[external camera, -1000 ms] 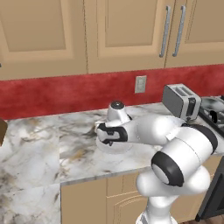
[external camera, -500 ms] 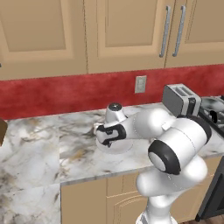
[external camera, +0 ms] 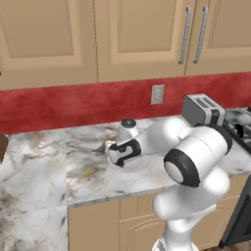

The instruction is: Place the fish on the plate and place the bell pepper on the same plate.

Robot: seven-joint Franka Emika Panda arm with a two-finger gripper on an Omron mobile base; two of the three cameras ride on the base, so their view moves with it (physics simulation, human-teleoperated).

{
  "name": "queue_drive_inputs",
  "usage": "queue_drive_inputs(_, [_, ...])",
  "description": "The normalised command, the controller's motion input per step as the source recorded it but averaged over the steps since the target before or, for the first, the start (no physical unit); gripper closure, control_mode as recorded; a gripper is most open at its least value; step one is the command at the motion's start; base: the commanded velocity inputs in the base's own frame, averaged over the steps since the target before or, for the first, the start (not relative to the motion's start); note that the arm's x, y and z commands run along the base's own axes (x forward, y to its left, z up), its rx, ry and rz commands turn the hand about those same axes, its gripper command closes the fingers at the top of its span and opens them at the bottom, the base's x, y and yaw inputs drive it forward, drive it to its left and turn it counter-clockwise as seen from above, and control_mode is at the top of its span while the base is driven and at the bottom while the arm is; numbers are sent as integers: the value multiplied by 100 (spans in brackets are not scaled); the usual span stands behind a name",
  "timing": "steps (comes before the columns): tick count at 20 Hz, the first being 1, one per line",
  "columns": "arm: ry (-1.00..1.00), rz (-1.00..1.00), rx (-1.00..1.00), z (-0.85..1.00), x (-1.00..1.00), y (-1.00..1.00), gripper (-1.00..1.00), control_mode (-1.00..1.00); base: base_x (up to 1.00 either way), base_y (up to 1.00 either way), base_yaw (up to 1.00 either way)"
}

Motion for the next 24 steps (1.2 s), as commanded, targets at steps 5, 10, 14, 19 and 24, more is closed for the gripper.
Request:
queue_drive_inputs(5, [0,0,0,-15,9,0,100,-100,0,0,0])
queue_drive_inputs(10, [2,0,0,-14,13,0,100,-100,0,0,0])
queue_drive_inputs(14, [0,0,0,-9,16,0,100,-100,0,0,0])
queue_drive_inputs(19, [0,0,0,-10,14,0,100,-100,0,0,0])
queue_drive_inputs(24, [0,0,0,-9,7,0,100,-100,0,0,0])
